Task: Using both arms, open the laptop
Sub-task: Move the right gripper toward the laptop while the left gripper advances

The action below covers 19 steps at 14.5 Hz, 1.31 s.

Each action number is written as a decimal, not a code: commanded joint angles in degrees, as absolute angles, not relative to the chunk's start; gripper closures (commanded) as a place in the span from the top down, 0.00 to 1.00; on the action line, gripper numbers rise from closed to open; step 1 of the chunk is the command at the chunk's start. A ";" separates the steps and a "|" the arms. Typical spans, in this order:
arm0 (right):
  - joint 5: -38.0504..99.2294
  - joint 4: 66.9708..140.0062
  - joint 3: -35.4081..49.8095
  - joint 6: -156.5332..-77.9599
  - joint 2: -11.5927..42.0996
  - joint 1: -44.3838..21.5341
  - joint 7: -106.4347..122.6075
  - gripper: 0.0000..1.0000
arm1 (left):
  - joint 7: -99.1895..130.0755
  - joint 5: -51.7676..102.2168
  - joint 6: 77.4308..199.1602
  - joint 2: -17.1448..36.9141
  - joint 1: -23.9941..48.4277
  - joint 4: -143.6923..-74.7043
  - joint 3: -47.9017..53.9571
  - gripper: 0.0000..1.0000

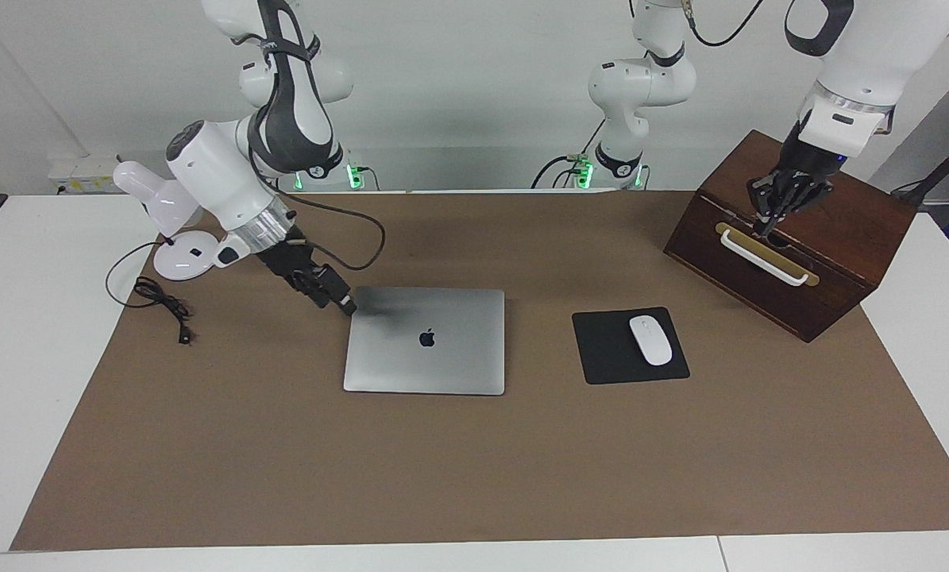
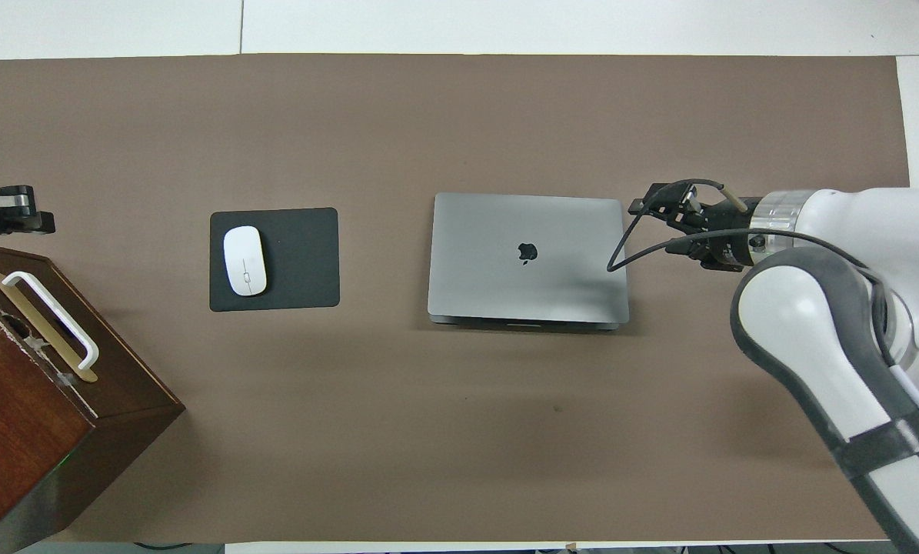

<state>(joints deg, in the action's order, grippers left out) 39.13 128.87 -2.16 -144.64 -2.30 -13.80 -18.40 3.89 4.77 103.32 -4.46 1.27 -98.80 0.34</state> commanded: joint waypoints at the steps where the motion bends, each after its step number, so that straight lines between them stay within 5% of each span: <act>1: 42.62 141.04 -2.20 -156.68 -9.22 -21.51 -18.54 0.94 | 0.10 5.54 109.76 -8.34 3.51 -106.59 0.17 0.00; 5: 43.41 147.29 -2.11 -158.55 -15.19 -23.55 -18.63 0.94 | -0.53 5.62 124.15 -13.61 6.58 -120.29 0.18 0.00; 9: 48.42 152.04 -2.11 -158.38 -21.34 -23.55 -18.81 0.94 | -0.70 5.62 134.36 -13.89 10.27 -126.37 0.18 0.00; 19: 65.73 156.53 5.17 -166.28 -25.75 -23.82 -31.52 0.94 | -0.26 5.62 174.78 -7.48 20.64 -146.94 0.18 0.00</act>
<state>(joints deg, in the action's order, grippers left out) 62.93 155.03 1.57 -163.32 -24.38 -23.70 -25.83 0.60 4.86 167.39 -9.15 17.82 -143.32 0.99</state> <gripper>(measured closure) 0.097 0.991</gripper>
